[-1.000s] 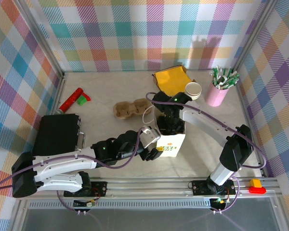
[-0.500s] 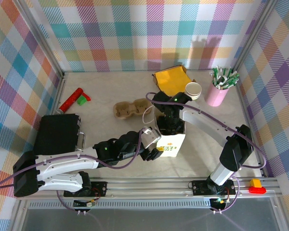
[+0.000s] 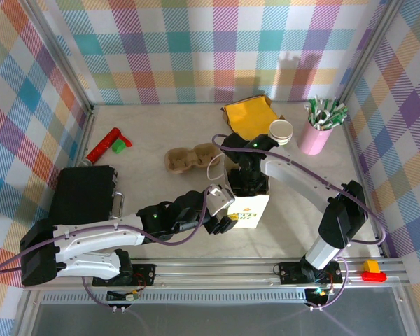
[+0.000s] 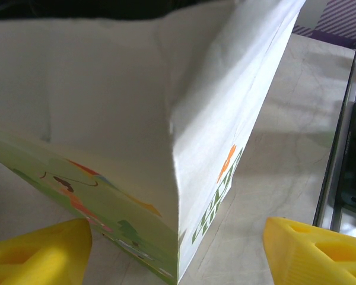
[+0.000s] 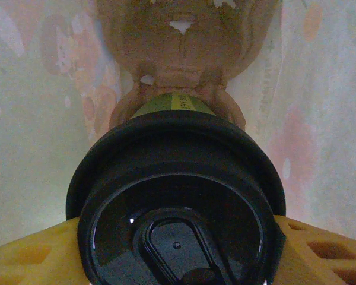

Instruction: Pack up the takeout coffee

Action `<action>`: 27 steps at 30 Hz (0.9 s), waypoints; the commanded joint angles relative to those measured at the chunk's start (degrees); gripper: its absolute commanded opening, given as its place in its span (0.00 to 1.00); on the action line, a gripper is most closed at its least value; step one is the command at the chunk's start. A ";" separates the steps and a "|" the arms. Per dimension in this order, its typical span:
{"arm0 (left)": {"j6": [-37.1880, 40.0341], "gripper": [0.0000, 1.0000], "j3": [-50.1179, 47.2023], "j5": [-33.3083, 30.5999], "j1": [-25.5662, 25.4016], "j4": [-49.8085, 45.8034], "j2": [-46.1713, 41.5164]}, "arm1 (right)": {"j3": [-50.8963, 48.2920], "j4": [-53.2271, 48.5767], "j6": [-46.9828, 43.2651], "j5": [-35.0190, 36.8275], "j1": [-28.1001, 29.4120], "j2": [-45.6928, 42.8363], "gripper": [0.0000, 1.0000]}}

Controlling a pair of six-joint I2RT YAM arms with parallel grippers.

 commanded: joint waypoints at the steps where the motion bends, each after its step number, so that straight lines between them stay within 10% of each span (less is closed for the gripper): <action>1: 0.46 0.75 0.77 -0.03 0.64 2.16 0.50 | -0.98 -1.23 -0.78 -1.52 -0.35 1.43 0.48; 27: 0.30 0.75 0.00 -0.05 0.65 3.46 1.63 | 3.73 -6.67 -1.47 -1.38 -0.57 -0.70 0.48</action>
